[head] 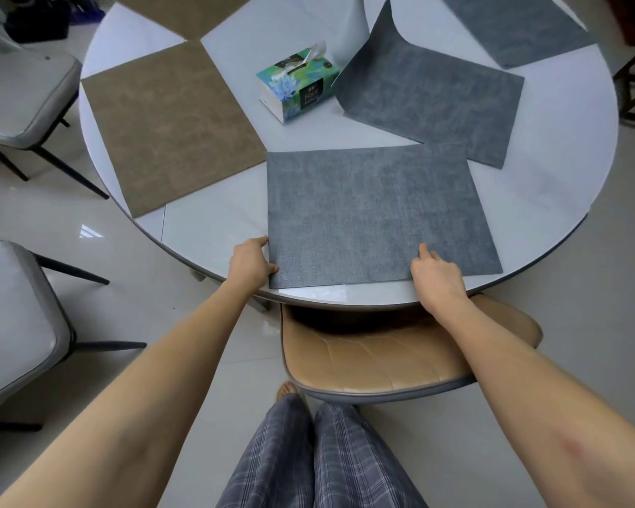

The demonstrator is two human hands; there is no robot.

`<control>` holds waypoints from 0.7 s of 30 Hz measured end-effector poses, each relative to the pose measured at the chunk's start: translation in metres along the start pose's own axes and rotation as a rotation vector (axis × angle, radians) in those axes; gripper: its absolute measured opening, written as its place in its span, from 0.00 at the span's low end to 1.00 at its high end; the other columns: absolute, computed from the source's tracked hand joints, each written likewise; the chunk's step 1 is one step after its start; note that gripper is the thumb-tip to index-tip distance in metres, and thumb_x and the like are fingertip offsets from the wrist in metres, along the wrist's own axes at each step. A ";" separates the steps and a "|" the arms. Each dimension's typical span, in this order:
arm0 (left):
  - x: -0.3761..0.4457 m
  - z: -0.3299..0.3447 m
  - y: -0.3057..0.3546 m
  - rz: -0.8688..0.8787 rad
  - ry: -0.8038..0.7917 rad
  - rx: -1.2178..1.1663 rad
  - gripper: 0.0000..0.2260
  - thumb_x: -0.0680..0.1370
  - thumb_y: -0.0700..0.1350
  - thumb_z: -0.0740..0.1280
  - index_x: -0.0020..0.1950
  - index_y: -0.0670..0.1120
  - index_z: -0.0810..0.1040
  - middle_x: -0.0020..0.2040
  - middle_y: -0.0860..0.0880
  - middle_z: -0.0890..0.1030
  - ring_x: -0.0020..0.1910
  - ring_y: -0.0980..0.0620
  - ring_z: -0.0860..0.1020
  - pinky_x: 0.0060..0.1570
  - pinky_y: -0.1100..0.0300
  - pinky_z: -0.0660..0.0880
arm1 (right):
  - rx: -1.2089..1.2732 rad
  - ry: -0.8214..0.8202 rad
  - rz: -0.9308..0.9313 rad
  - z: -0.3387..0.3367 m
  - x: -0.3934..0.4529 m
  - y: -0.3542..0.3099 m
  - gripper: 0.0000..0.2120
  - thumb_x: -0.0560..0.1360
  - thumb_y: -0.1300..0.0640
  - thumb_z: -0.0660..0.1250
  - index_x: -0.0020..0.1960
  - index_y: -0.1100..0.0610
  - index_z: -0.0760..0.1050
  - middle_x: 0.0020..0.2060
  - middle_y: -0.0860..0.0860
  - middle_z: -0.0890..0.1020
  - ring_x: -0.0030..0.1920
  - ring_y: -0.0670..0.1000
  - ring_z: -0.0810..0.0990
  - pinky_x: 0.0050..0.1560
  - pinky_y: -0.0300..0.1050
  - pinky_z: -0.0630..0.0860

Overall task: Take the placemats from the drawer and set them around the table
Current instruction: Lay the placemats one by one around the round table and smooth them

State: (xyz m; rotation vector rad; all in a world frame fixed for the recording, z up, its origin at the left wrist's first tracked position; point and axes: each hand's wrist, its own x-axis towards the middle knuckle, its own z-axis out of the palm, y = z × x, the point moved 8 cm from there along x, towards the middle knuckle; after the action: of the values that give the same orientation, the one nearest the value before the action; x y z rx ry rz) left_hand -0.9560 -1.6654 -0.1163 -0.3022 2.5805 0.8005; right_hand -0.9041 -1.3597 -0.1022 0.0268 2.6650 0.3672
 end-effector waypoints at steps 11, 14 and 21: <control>0.002 0.002 -0.002 0.007 -0.035 0.003 0.30 0.71 0.38 0.74 0.72 0.49 0.71 0.53 0.38 0.82 0.54 0.40 0.79 0.58 0.49 0.75 | 0.008 -0.022 0.005 0.002 -0.002 -0.002 0.17 0.72 0.72 0.63 0.59 0.61 0.74 0.71 0.59 0.63 0.60 0.56 0.73 0.49 0.49 0.77; 0.002 0.003 -0.003 0.005 -0.039 -0.019 0.29 0.71 0.37 0.73 0.71 0.49 0.72 0.52 0.38 0.82 0.53 0.39 0.79 0.57 0.49 0.76 | 0.006 -0.034 0.005 0.002 -0.003 -0.003 0.18 0.72 0.72 0.63 0.59 0.61 0.73 0.73 0.60 0.60 0.62 0.56 0.73 0.49 0.49 0.77; 0.001 0.003 -0.005 0.019 -0.034 -0.068 0.30 0.71 0.37 0.73 0.72 0.48 0.71 0.53 0.38 0.82 0.51 0.38 0.80 0.56 0.49 0.77 | -0.007 -0.044 0.006 0.001 -0.004 -0.004 0.18 0.72 0.72 0.63 0.61 0.62 0.73 0.74 0.61 0.58 0.64 0.57 0.72 0.50 0.49 0.76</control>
State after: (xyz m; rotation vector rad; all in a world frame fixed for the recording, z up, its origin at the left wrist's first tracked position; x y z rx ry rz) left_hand -0.9547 -1.6682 -0.1214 -0.2822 2.5314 0.8939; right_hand -0.8995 -1.3637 -0.1025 0.0399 2.6210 0.3729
